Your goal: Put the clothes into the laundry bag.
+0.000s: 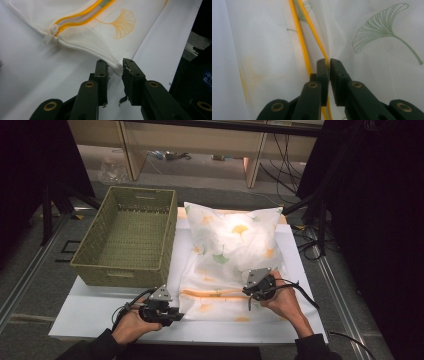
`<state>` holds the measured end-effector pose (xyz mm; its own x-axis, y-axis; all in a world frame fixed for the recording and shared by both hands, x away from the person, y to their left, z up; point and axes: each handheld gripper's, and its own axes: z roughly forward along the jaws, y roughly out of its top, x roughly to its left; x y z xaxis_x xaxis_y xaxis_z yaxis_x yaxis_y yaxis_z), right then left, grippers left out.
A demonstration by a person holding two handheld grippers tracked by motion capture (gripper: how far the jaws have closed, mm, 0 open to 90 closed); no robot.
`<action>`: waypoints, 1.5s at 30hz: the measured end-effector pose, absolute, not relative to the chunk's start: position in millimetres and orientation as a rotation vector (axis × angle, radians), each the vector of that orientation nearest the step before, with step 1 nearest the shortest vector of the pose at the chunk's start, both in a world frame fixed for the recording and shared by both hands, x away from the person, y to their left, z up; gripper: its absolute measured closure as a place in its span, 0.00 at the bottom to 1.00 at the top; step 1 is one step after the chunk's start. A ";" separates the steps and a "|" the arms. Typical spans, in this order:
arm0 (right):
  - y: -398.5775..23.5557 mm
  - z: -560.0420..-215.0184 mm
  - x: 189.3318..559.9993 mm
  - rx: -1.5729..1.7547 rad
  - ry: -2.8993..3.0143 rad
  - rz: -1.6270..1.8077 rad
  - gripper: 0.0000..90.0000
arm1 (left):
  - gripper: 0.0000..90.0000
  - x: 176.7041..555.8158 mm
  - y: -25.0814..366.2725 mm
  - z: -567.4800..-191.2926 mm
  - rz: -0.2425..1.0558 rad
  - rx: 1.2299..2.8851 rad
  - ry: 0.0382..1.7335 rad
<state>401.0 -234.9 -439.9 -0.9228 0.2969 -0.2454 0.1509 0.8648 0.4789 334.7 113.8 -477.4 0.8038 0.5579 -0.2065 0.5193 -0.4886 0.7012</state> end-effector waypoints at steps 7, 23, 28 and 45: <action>-238.5 -430.5 399.3 0.508 2.622 0.826 0.69 | 0.70 327.0 125.9 -450.3 0.145 2.047 0.795; -268.7 -391.6 385.2 0.653 2.379 1.001 0.49 | 0.46 324.0 143.1 -437.4 0.260 1.968 0.840; -280.7 -385.4 372.6 0.734 2.323 1.050 0.43 | 0.38 325.3 146.7 -437.1 0.280 1.957 0.856; -281.6 -404.4 336.2 0.788 2.303 1.127 0.40 | 0.30 320.5 152.2 -443.3 0.330 1.946 0.863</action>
<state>336.2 -281.6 -404.4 -0.7325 0.6648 -0.1466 0.2922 0.5015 0.8144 320.5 152.2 -443.3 0.7145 0.6893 -0.1200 0.4337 -0.3017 0.8491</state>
